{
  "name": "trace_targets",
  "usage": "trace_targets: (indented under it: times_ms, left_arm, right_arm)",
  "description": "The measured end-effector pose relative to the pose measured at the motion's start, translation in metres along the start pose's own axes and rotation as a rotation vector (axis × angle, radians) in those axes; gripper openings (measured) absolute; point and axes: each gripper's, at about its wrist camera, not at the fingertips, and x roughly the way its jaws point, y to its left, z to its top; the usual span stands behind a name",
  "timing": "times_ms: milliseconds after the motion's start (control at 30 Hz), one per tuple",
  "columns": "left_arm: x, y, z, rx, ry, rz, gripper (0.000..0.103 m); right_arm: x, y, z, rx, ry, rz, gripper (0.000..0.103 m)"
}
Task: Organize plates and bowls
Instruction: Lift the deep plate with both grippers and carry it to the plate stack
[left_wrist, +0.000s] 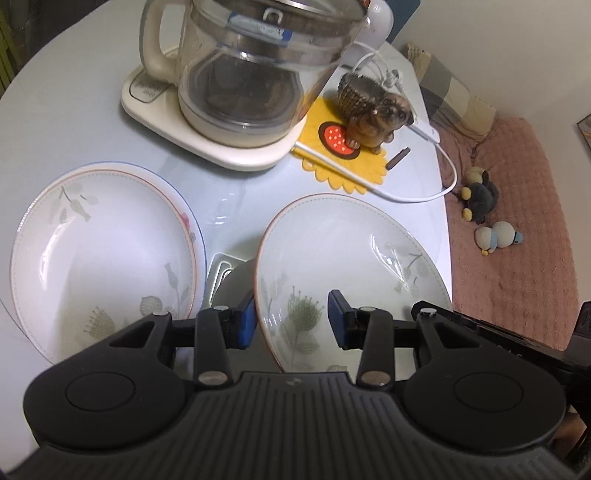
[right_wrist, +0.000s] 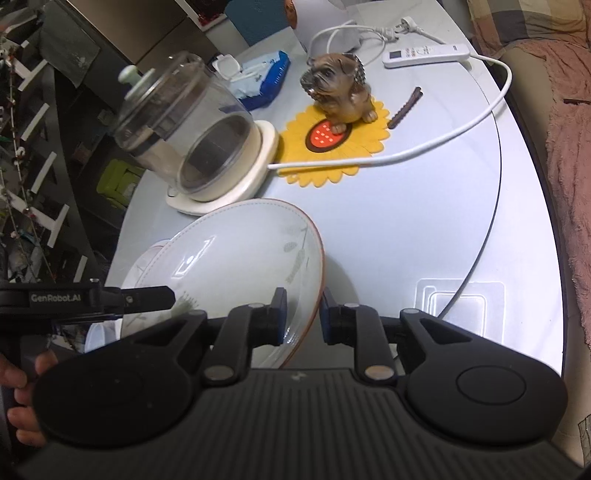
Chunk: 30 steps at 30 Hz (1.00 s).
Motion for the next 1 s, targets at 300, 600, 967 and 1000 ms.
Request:
trace_targets:
  times_ms: [300, 600, 967, 1000]
  left_arm:
    - [-0.048, 0.023, -0.002, -0.046, -0.077, -0.028, 0.045]
    - [-0.096, 0.068, -0.017, -0.130, -0.127, -0.080, 0.045]
    - [-0.123, 0.120, -0.016, -0.179, -0.147, -0.114, 0.045]
    - [-0.124, 0.125, -0.016, -0.183, -0.149, -0.114, 0.045]
  right_arm:
    - [-0.017, 0.038, -0.002, -0.076, -0.036, 0.034, 0.022]
    - [-0.022, 0.085, 0.003, -0.160, -0.068, 0.078, 0.022]
    - [-0.005, 0.133, 0.001, -0.145, -0.066, 0.074, 0.022]
    - [-0.002, 0.136, 0.000, -0.147, -0.064, 0.073, 0.022]
